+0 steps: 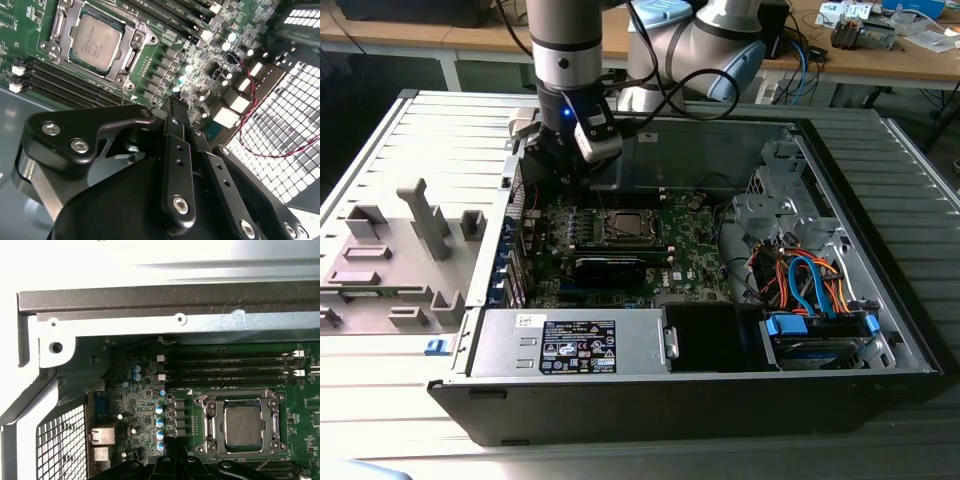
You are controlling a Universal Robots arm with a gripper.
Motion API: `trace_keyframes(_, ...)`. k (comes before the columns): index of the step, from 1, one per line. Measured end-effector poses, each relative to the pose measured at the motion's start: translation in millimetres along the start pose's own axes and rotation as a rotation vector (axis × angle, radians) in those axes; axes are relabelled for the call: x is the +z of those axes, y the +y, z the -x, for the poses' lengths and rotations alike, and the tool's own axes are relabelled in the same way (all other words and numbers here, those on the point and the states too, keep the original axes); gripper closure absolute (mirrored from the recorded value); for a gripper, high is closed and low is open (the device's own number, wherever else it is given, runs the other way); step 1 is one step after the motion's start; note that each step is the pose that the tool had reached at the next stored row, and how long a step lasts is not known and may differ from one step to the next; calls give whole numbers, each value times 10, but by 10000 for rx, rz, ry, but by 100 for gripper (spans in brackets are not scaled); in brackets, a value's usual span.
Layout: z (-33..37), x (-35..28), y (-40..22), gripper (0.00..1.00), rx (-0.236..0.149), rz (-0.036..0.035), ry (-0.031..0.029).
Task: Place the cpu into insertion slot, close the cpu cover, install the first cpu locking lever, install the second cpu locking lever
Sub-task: 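Install the first cpu locking lever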
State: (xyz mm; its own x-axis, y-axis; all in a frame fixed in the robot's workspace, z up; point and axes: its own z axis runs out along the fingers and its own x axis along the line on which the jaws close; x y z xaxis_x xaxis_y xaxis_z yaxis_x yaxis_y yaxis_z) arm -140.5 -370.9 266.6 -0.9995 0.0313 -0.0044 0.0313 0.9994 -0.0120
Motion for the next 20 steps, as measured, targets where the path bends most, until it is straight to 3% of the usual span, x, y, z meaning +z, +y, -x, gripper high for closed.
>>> trace_keyframes(3, -1, 10, 23, 89, 2, 68, 2)
trace_keyframes(10, 16, 35, 151, 89, 2, 72, 2)
trace_keyframes(14, 78, 49, 212, 89, 1, 55, 2)
trace_keyframes(20, 164, 64, 228, 89, 0, 28, 1)
